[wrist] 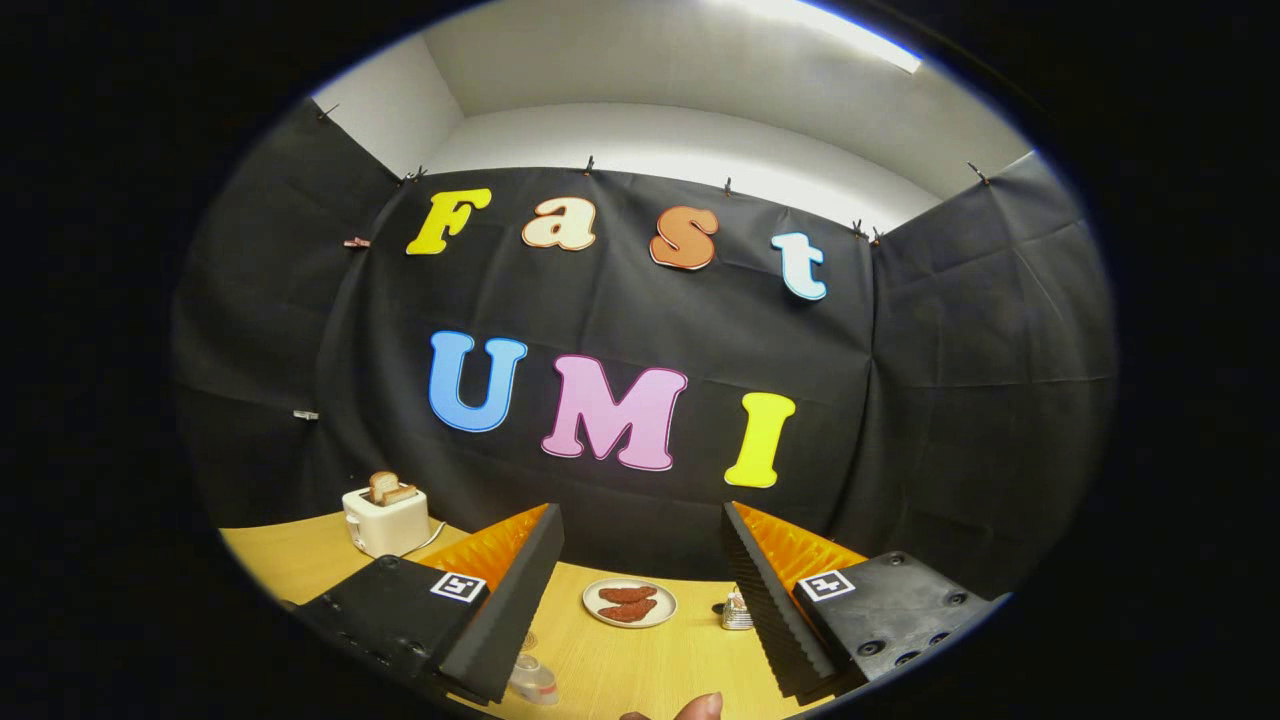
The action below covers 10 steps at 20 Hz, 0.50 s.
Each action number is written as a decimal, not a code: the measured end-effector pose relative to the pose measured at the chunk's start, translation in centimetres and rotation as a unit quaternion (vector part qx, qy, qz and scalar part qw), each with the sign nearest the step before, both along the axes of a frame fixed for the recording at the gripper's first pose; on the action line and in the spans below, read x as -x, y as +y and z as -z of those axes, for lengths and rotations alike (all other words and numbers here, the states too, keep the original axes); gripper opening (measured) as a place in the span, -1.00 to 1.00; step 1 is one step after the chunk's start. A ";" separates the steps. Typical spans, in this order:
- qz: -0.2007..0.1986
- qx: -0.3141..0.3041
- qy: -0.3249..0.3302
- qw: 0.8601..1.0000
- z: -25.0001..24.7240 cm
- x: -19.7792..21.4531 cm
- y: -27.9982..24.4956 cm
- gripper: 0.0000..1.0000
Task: Take the bottle from table, then pour the juice into the cup, finally place the bottle on the coaster
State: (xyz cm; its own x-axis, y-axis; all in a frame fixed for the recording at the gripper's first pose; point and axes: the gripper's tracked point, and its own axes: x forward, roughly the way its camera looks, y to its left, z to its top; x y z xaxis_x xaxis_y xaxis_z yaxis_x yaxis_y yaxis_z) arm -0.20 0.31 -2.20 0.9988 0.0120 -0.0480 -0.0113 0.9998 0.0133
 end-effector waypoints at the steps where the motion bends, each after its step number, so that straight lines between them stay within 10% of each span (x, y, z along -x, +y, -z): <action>1: -0.002 -0.002 0.003 1.000 0.4 0.1 0.3 0.94; 10: -0.040 -0.074 -0.022 0.996 6.9 1.8 4.0 0.94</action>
